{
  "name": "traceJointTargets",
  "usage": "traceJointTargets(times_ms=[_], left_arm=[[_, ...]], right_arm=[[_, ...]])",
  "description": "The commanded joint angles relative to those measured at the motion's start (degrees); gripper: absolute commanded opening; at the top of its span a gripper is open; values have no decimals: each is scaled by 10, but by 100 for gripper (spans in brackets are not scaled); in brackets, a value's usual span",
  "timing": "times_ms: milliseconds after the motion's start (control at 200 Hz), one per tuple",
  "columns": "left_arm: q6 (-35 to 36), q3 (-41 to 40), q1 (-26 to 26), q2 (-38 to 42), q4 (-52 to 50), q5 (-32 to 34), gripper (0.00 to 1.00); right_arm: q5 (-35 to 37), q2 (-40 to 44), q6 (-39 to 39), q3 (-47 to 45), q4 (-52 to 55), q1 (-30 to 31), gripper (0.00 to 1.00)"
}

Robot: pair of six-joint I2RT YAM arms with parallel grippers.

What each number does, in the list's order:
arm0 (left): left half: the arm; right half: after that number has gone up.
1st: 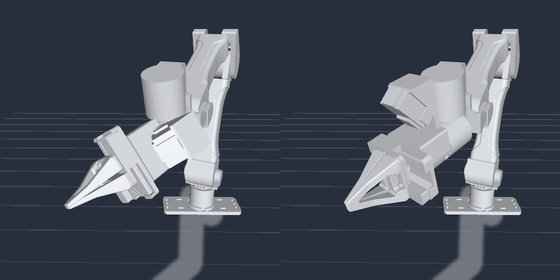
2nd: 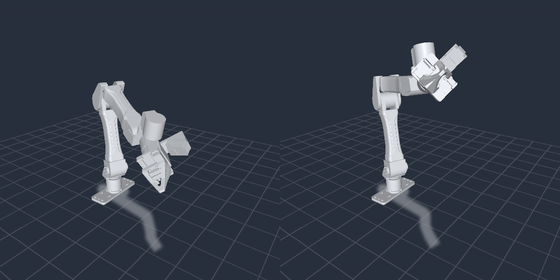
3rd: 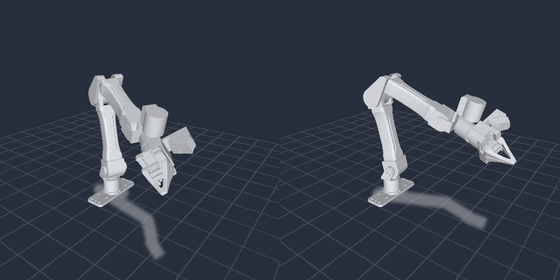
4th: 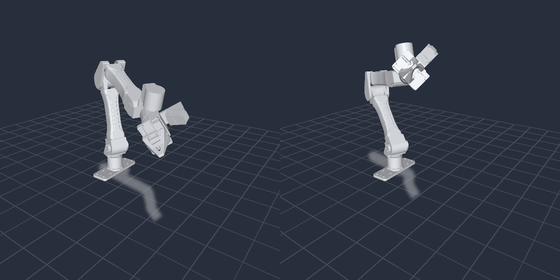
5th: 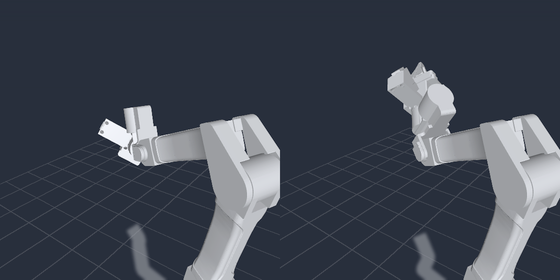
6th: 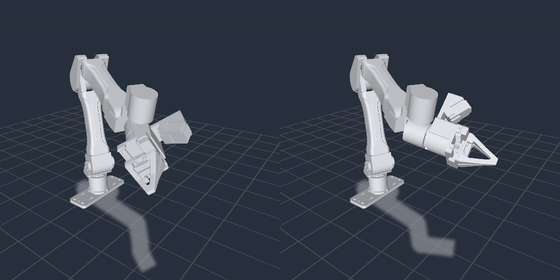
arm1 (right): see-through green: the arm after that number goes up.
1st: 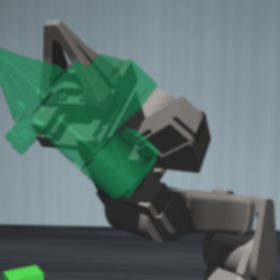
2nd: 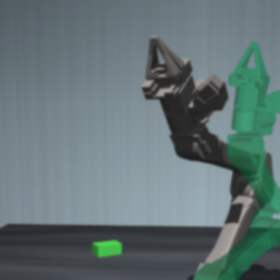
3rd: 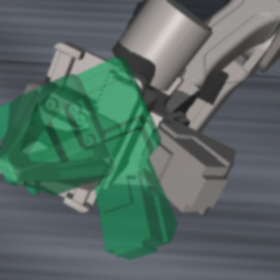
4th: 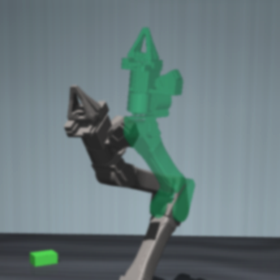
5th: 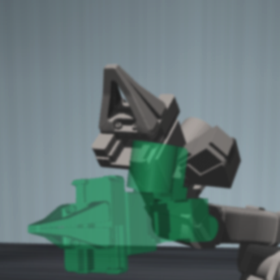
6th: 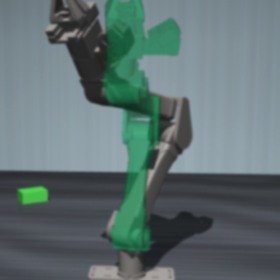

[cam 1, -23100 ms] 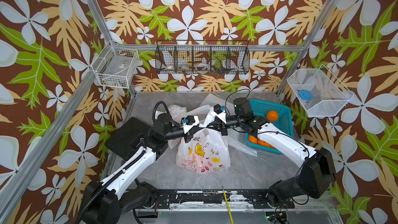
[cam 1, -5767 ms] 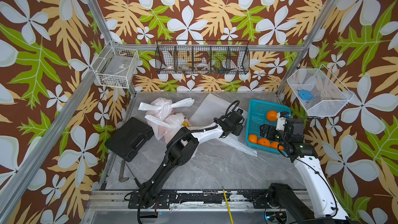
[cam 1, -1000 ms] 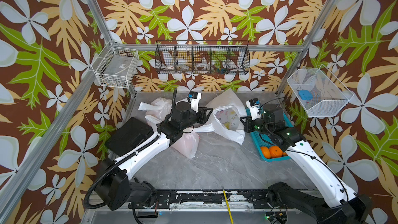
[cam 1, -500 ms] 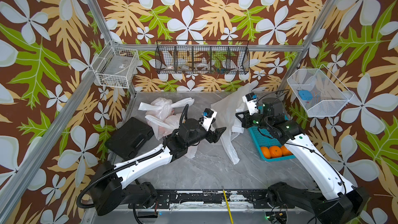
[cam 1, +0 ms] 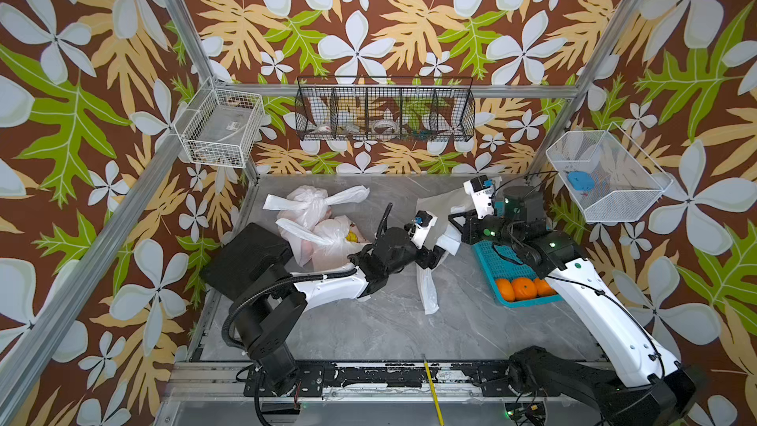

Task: Place the oranges into plastic bags & tie knots
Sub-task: Open the plastic bag at the center of the board.

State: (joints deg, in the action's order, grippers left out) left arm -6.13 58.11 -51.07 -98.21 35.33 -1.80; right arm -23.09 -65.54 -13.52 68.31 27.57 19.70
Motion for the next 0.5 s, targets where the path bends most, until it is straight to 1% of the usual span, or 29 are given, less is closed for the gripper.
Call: traceJointTargets(times_ms=[0,85,155,180,255,310,345,420,495], left_arm=[[23,22,0,-28,36,51,76],[37,46,0,-49,21,70,67],[52,67,0,-70,2,83,54],[56,74,0,-75,-5,92,48],[72,82,0,-76,-28,123,23],[84,73,0,-56,-42,145,8],[91,66,0,-36,-54,154,0],[103,65,0,11,-116,167,0],[105,89,0,52,-219,166,0]], right_arm=[[-7,6,1,0,4,0,0],[-8,10,4,0,10,0,0],[-11,15,7,0,17,0,0],[-9,17,9,0,20,0,0],[11,24,17,1,33,0,0],[36,27,28,4,49,-2,0],[49,28,38,5,59,-6,0],[73,26,55,9,72,-23,0],[64,21,68,13,69,-54,0]])
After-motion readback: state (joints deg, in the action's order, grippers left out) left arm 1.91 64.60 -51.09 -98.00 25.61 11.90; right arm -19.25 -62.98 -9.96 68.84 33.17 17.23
